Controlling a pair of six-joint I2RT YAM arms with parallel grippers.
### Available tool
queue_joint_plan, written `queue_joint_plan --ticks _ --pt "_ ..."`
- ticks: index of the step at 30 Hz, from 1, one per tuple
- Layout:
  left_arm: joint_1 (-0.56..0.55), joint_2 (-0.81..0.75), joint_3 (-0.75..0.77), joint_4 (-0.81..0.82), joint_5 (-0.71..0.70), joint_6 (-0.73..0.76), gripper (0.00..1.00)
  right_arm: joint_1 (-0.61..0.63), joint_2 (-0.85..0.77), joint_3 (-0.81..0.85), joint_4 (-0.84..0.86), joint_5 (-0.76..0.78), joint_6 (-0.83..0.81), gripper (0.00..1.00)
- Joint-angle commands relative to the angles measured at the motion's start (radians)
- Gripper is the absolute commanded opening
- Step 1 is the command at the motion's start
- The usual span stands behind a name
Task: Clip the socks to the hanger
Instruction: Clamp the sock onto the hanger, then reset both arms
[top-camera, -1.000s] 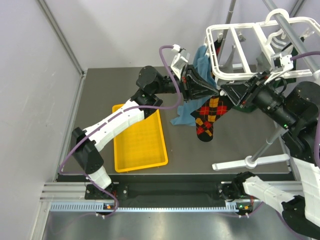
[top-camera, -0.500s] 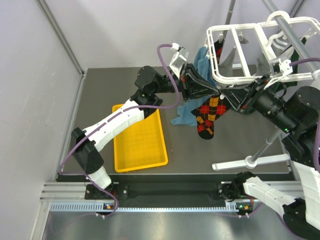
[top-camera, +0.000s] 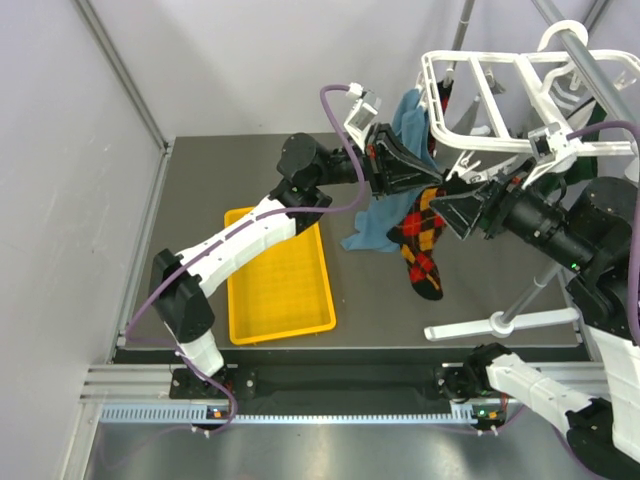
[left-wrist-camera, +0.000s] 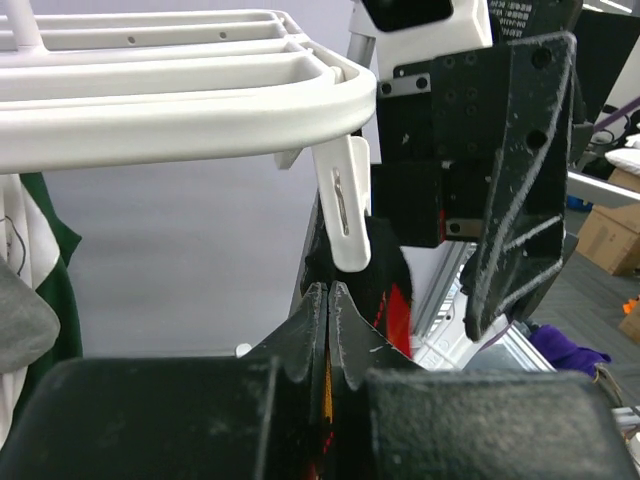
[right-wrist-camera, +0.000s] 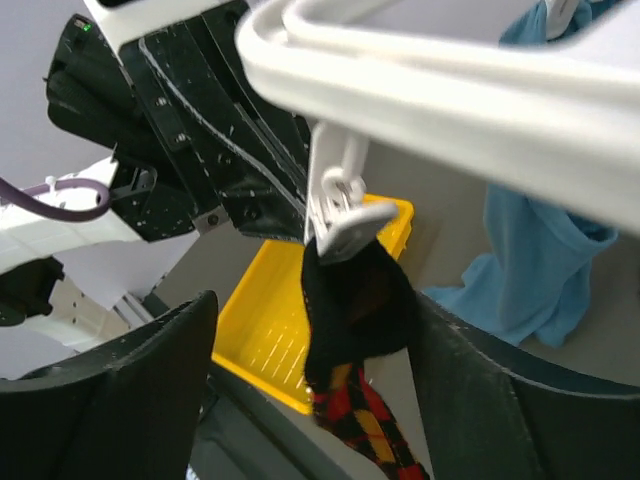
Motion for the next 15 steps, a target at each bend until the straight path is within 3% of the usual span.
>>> queue_joint_plan --ticks 1,4,8,9,11,15 --pt "0.000 0.005 0.042 0.045 -0.023 -0.027 0.02 0.004 -0.017 0.032 -0.057 -0.008 0.006 0.76" --pt "0.000 0.014 0.052 0.041 -0.032 -0.035 0.04 0.004 -0.031 0.032 -0.088 0.023 0.001 0.82" --pt "-0.003 0.011 0.061 -0.045 -0.090 -0.003 0.41 0.004 -0.048 0.054 -0.137 0.049 -0.008 0.98" --pt "-0.002 0.002 0.060 -0.066 -0.105 0.024 0.44 0.004 -0.052 0.058 -0.145 0.055 -0.010 1.00" --pt "-0.003 -0.024 0.040 -0.131 -0.148 0.072 0.69 0.004 -0.063 0.074 -0.171 0.066 -0.022 1.00" --pt "-0.003 -0.102 -0.050 -0.189 -0.234 0.127 0.76 0.004 -0.077 0.092 -0.261 0.101 -0.062 1.00"
